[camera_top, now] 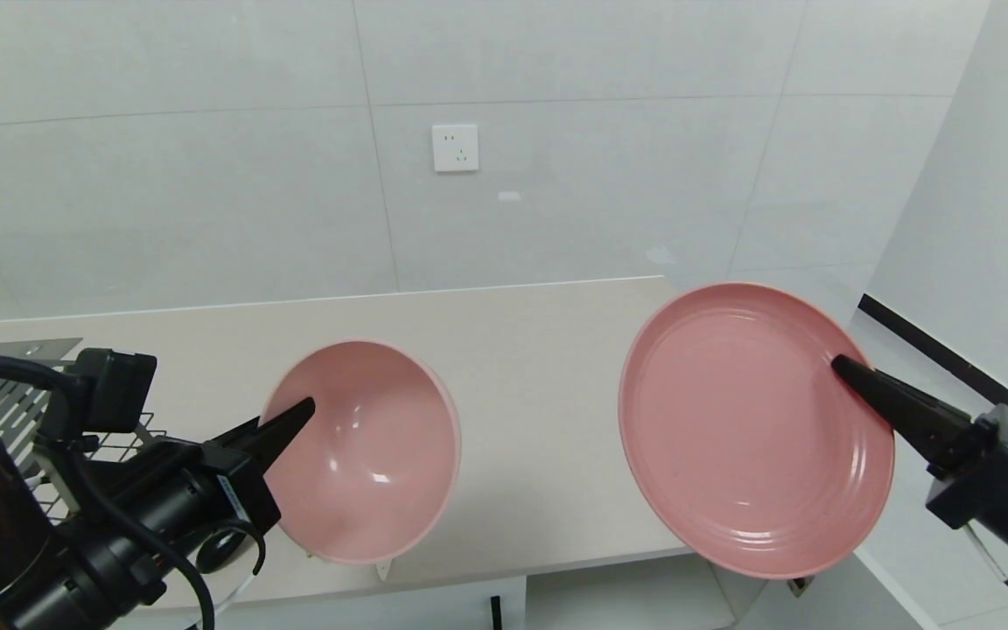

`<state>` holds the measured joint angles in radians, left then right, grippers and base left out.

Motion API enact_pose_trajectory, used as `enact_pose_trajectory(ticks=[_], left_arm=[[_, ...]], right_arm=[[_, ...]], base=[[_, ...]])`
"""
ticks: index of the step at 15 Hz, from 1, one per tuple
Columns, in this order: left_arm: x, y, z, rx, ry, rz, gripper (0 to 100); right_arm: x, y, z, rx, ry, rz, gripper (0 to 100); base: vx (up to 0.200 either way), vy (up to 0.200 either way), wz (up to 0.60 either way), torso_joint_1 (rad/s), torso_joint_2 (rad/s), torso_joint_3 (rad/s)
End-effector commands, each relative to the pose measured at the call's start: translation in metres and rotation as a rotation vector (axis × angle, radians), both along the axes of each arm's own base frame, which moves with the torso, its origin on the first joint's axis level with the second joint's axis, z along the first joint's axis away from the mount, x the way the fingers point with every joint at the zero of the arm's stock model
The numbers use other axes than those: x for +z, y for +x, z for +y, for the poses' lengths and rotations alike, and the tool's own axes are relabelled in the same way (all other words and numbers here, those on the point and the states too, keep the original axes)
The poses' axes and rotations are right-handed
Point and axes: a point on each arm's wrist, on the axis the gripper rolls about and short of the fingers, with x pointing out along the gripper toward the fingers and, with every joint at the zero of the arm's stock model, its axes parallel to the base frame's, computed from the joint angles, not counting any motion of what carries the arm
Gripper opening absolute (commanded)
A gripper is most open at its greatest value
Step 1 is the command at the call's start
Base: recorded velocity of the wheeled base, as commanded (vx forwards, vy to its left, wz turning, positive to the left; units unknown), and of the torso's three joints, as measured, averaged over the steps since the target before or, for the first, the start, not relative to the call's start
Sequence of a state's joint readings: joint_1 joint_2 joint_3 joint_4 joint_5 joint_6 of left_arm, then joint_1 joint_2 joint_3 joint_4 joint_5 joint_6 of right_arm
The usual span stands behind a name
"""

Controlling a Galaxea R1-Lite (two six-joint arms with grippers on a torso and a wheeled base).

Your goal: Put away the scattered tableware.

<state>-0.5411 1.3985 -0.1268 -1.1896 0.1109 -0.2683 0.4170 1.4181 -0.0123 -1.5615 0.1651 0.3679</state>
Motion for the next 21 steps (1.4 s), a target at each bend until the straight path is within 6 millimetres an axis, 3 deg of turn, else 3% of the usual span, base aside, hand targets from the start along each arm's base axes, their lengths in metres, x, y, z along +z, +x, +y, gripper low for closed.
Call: enact_pose_trajectory(ticks=[1,3,12,21], left_arm=[[0.000,0.000,0.000,0.001,-0.003,-0.001,0],[0.000,0.000,0.000,0.001,-0.004,-0.004,0],[-0.006,-0.013,-0.008,-0.081,0.005,0.002,0],[-0.006,-0.013,-0.008,-0.079,-0.002,-0.010,0]], right_arm=[[-0.001,0.000,0.000,0.002,-0.003,0.003,0],[-0.002,0.001,0.001,0.002,-0.006,0.010,0],[-0.003,0.000,0.002,0.010,-0.008,0.015,0],[-0.006,0.000,0.005,0.027,-0.017,0.035,0]], base=[[-0.200,0.000,0.00,0.007,0.00,0.002],[-0.200,0.000,0.00,0.012,0.01,-0.005],[0.000,0.000,0.00,-0.009,0.02,0.010],[0.000,0.000,0.00,-0.212,0.44,0.220]])
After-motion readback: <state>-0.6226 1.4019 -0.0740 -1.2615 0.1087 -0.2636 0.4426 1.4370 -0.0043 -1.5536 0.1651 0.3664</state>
